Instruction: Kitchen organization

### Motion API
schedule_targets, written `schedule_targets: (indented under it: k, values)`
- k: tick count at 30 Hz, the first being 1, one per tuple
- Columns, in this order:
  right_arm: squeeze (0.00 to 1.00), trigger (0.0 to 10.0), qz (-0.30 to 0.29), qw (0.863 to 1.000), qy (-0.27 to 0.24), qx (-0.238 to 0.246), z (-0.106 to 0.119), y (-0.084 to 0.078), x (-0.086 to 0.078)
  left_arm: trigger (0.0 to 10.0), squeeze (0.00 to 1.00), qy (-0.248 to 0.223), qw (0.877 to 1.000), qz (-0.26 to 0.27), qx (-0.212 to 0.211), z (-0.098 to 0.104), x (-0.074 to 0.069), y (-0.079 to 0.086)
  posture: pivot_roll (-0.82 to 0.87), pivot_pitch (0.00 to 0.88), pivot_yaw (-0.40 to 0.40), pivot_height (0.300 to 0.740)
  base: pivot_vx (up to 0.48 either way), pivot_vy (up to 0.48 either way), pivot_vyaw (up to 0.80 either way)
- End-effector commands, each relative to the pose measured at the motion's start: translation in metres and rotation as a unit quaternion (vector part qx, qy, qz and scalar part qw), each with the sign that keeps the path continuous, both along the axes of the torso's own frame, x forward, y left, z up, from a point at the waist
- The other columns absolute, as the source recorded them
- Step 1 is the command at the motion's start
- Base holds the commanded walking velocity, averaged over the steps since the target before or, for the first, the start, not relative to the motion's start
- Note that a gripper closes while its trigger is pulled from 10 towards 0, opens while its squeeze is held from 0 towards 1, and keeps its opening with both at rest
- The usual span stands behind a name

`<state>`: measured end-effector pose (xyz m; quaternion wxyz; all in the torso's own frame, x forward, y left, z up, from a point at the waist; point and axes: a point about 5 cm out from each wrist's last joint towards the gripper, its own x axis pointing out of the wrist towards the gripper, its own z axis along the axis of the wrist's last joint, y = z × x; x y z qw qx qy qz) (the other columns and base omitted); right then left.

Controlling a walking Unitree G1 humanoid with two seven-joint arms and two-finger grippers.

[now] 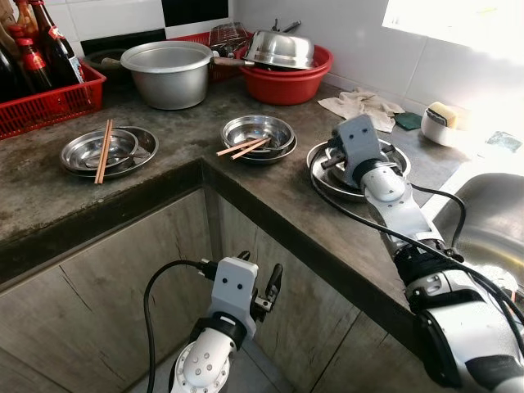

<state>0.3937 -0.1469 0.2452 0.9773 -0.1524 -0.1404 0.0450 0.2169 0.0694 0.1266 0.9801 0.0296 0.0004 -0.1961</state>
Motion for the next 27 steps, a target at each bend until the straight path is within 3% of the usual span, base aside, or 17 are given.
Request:
schedule_targets:
  k: [1, 6, 9, 11, 12, 16, 18, 27]
  values:
    - [0.00, 0.0, -0.011, 0.998, -0.061, 0.034, 0.022, -0.004, -0.009, 10.0, 0.00, -0.003, 1.000, 0.002, 0.001, 0.001, 0.000, 0.000, 0.16, 0.046, -0.070, 0.740, 0.000, 0.000, 0.00]
    - [0.00, 0.0, -0.008, 0.990, -0.123, 0.069, 0.038, -0.003, -0.032, 10.0, 0.00, -0.006, 1.000, 0.003, 0.002, 0.001, 0.002, 0.000, 0.16, 0.036, -0.065, 0.740, 0.000, 0.000, 0.00]
    - [0.00, 0.0, -0.012, 0.980, -0.181, 0.079, 0.047, -0.001, -0.063, 10.0, 0.00, -0.014, 1.000, 0.007, 0.000, 0.004, 0.006, 0.001, 0.15, 0.020, -0.058, 0.740, 0.000, 0.000, 0.00]
    - [0.00, 0.0, -0.014, 0.979, -0.186, 0.079, 0.047, -0.001, -0.069, 10.0, 0.00, -0.015, 1.000, 0.007, 0.000, 0.005, 0.007, 0.001, 0.15, 0.015, -0.055, 0.740, 0.000, 0.000, 0.00]
    - [0.00, 0.0, -0.021, 0.977, -0.194, 0.080, 0.047, 0.000, -0.080, 10.0, 0.00, -0.018, 1.000, 0.008, -0.001, 0.006, 0.009, 0.002, 0.14, 0.010, -0.052, 0.740, 0.000, 0.000, 0.00]
    - [0.00, 0.0, -0.032, 0.977, -0.199, 0.075, 0.044, 0.000, -0.092, 10.0, 0.00, -0.021, 1.000, 0.008, -0.003, 0.006, 0.011, 0.003, 0.13, 0.000, -0.048, 0.740, 0.000, 0.000, 0.00]
    - [0.00, 0.0, -0.061, 0.977, -0.198, 0.052, 0.036, 0.000, -0.107, 10.0, 0.00, -0.024, 1.000, 0.008, -0.007, 0.007, 0.014, 0.003, 0.13, 0.000, -0.044, 0.740, 0.000, 0.000, 0.00]
    - [0.00, 0.0, -0.133, 0.980, -0.132, 0.063, 0.007, -0.008, -0.131, 10.0, 0.00, -0.035, 0.999, -0.002, -0.013, 0.011, 0.021, 0.001, 0.11, 0.000, -0.017, 0.740, 0.000, 0.107, -0.70]
